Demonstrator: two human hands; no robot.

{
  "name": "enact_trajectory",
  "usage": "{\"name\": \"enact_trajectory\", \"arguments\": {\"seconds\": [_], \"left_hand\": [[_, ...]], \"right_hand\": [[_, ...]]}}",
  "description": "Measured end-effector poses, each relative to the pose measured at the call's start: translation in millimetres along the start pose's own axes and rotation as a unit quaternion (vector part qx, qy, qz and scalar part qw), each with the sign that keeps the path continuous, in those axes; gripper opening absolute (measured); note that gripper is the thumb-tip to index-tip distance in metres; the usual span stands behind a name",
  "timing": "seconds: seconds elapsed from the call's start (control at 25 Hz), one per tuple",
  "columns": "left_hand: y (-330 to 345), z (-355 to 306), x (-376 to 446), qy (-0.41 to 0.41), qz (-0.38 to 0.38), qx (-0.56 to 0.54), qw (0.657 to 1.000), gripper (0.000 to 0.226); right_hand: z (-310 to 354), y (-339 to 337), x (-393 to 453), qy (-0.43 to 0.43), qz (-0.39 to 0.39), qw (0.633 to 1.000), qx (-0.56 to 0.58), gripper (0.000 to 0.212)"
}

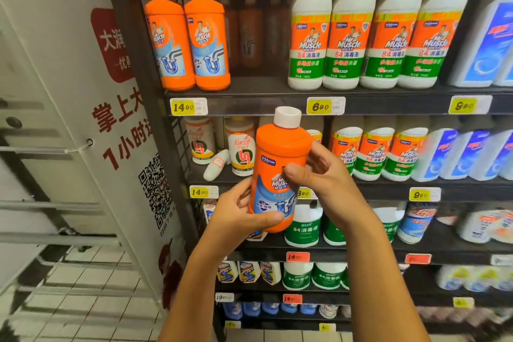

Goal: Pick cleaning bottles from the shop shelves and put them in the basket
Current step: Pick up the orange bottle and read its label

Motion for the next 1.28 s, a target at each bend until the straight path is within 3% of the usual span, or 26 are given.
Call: {"name": "enact_trajectory", "arguments": {"seconds": [0.2,0.36,0.56,0.92,1.12,1.28], "left_hand": [[-12,5,5,0.034,-0.043,0.043,0.998,0.075],[-13,11,10,0.047,-0.081,0.116,0.989,0.074],[-16,21,16,0.058,-0.102,0.13,0.985,0.077],[-11,14,17,0.021,-0.056,0.108,0.992,0.064],[0,10,16,-0.014,0.003,0.005,1.0,0.072],[4,11,16,-0.049,0.017,-0.03,0.998,0.07]], "right_hand": [[-9,0,-9,-0.005,0.023,1.0,0.02,0.086],[-11,6,-11,-0.031,0.055,0.998,-0.021,0.082],[-10,9,-10,-0.047,0.081,0.995,-0.037,0.077],[-16,-2,-3,-0.026,0.04,0.998,-0.03,0.079],[-18,-7,10,0.009,-0.024,1.0,0.007,0.047],[-23,-10,17,0.056,-0.006,0.998,0.017,0.046]]}}
Point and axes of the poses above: each hand's wrist, its own x-axis towards the middle knuckle, its own y-axis out of the palm, z = x × y, the point moved 4 cm from there along x, towards the middle knuckle, and after that the axes turned 10 degrees about x, right-handed, at the moved point
